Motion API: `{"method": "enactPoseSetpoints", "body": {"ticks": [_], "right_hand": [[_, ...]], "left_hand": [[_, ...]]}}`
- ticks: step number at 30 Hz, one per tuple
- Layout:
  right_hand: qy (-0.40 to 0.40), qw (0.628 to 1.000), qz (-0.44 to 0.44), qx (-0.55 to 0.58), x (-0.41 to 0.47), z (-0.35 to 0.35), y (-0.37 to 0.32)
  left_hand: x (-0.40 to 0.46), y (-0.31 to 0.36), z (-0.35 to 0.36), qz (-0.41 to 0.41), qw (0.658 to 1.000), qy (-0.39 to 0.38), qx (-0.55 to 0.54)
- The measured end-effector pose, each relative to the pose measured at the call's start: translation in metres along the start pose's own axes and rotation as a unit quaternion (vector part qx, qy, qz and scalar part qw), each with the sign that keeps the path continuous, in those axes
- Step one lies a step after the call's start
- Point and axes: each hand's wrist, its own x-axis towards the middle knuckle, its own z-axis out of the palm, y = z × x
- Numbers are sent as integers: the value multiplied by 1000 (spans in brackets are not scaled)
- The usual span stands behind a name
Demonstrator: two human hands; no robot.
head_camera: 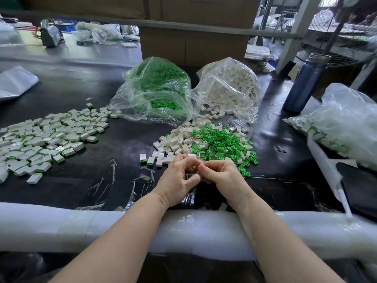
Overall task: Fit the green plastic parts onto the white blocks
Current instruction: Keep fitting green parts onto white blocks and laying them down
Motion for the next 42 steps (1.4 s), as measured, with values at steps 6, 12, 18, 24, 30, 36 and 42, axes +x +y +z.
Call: {"method": "enactPoseSetpoints", "body": {"ticks": [6, 12, 18, 24, 30, 36, 42], "right_hand": [[14, 1000, 1, -21, -1, 0, 0], [25, 999, 10, -36, 0, 0, 0], [28, 999, 11, -22, -1, 0, 0], [42, 999, -8, 5, -1, 3, 0], [111, 990, -46, -72, 1, 1, 3], [128, 971, -48, -196, 4, 2, 8], [150, 963, -67, -212, 4, 2, 6]], "left_hand": [[1, -2, 1, 7, 1000, -3, 17], [1, -3, 1, 8, 1000, -9, 21], [0, 1, 1, 3, 1000, -14, 12], [1, -6, 0, 2, 999, 27, -41], [2, -6, 0, -19, 999, 34, -37], [1, -3, 1, -22, 999, 37, -21], [0, -4, 1, -13, 995, 101, -12]]}}
